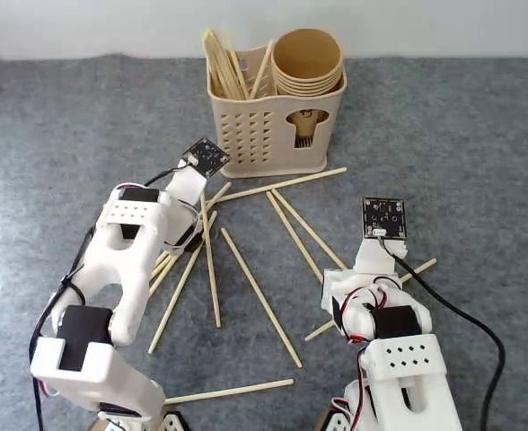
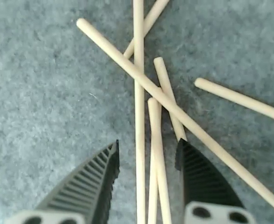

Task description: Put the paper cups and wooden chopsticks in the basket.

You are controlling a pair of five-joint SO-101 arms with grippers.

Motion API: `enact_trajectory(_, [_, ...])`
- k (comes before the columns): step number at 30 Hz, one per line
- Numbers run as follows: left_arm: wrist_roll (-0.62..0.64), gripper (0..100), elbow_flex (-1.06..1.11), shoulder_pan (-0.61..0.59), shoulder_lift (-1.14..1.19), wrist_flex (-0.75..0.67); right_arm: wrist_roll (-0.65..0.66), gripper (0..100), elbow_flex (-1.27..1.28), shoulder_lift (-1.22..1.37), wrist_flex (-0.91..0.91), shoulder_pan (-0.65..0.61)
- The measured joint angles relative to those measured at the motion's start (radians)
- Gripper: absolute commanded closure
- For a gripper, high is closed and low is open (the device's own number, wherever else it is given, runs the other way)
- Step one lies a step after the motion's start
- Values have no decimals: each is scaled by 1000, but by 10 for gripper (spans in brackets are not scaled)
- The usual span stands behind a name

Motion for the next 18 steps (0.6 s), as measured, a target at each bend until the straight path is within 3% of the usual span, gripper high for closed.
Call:
enact_trajectory(5, [0,842,-29,0,44,15,0,991,0,0,0,0])
enact_trajectory(13, [-3,930,-315,11,272,262,0,991,0,0,0,0])
enact_trajectory(18, [-3,987,-382,14,313,325,0,991,0,0,0,0])
